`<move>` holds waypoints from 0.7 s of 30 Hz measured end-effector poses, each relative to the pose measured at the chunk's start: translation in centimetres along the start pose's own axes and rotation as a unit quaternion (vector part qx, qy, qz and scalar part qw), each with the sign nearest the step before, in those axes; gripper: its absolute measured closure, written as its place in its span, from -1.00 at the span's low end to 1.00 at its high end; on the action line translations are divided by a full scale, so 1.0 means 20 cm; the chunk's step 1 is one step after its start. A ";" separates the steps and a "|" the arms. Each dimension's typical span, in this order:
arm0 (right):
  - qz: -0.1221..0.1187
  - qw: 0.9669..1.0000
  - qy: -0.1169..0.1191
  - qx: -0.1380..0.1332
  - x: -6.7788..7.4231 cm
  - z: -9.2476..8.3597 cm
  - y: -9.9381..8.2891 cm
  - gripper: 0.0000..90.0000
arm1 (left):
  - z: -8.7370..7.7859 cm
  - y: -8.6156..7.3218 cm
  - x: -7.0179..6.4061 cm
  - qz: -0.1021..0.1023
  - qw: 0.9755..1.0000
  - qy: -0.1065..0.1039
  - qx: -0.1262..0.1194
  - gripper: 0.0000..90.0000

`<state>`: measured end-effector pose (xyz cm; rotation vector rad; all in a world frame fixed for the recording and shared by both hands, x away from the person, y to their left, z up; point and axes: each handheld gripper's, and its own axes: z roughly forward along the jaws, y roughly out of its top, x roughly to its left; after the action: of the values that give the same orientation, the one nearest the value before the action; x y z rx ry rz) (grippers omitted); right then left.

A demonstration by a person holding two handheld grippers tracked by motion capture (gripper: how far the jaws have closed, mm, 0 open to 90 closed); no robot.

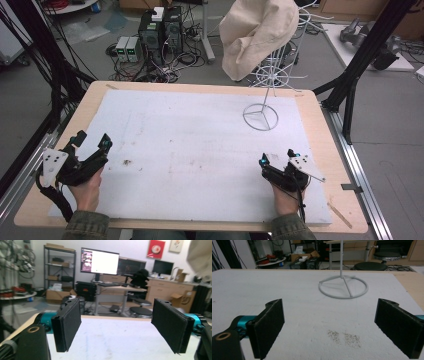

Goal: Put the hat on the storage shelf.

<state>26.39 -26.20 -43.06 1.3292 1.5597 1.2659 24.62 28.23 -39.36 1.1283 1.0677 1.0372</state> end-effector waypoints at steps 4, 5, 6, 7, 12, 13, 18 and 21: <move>0.000 1.000 -0.004 0.002 0.01 0.00 0.00 -0.82 | -0.02 -0.04 0.03 0.000 1.000 0.009 0.006 -0.47; 0.001 1.000 -0.007 0.001 0.01 0.00 0.00 -0.82 | -0.02 -0.05 0.04 0.000 1.000 0.011 0.009 -0.47; 0.002 1.000 -0.008 0.000 0.01 -0.01 0.00 -0.82 | -0.03 -0.05 0.05 0.000 1.000 0.012 0.010 -0.47; 0.001 1.000 -0.011 -0.005 0.01 -0.01 0.00 -0.82 | -0.03 -0.06 0.05 0.000 1.000 0.013 0.011 -0.47; 0.007 1.000 -0.011 -0.014 0.02 -0.02 0.00 -0.82 | -0.06 -0.08 0.09 0.015 0.999 0.020 0.028 -0.47; 0.009 1.000 -0.009 -0.014 0.02 -0.02 0.00 -0.82 | -0.06 -0.09 0.09 0.017 0.999 0.021 0.033 -0.47; 0.016 1.000 -0.002 -0.014 0.01 -0.01 0.00 -0.82 | -0.04 -0.12 0.10 0.012 0.999 0.023 0.044 -0.47; 0.019 1.000 0.001 -0.010 0.00 -0.01 0.00 -0.82 | -0.04 -0.12 0.09 0.013 0.999 0.020 0.046 -0.47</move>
<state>26.24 -26.14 -43.06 1.3502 1.5250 1.3024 24.35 29.81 -41.99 1.2014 1.1452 1.0441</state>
